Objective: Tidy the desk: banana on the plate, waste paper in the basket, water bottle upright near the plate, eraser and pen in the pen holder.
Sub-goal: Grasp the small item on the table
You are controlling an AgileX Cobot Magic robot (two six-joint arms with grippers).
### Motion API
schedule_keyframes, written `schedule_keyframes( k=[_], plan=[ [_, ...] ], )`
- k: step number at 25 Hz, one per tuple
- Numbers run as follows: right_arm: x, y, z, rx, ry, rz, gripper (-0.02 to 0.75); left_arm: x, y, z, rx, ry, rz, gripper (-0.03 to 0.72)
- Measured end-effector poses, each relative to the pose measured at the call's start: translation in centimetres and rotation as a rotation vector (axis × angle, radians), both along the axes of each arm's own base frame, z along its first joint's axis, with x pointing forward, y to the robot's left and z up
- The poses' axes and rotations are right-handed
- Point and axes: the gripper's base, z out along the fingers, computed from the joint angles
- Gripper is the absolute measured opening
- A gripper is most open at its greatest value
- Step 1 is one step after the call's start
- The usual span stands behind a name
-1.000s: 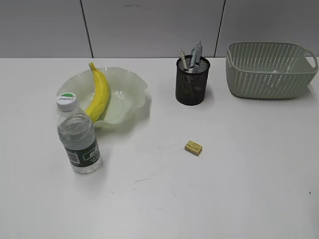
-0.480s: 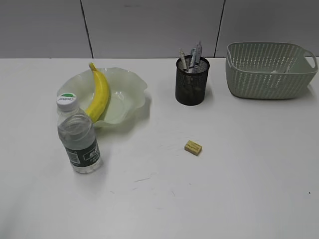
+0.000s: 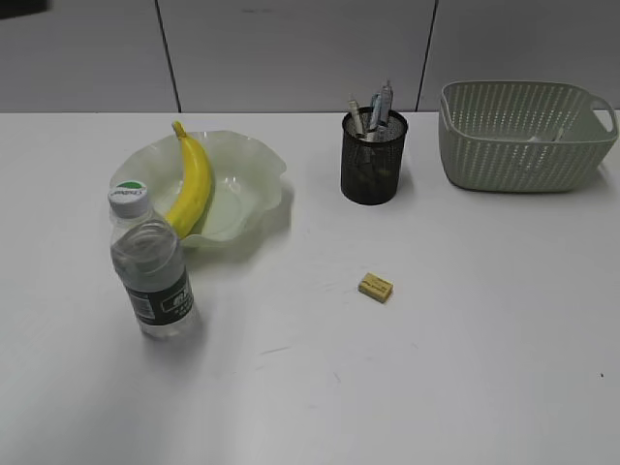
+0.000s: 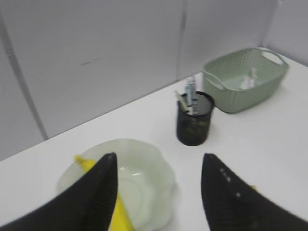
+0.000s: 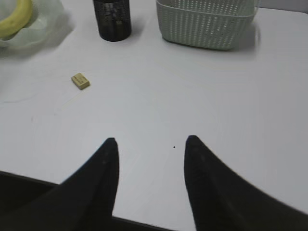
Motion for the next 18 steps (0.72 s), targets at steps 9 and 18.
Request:
schedule_keyframes(
  k=[9,18],
  plan=[
    [-0.1,0.1,0.0,0.003,0.002,-0.076,0.364,7.1,-18.2,-7.1,0.345,0.270,-0.358,0.421],
    [-0.1,0.1,0.0,0.003,0.002,-0.076,0.364,13.0,-26.4,-20.6,0.524,0.628,-0.306,0.515]
  ],
)
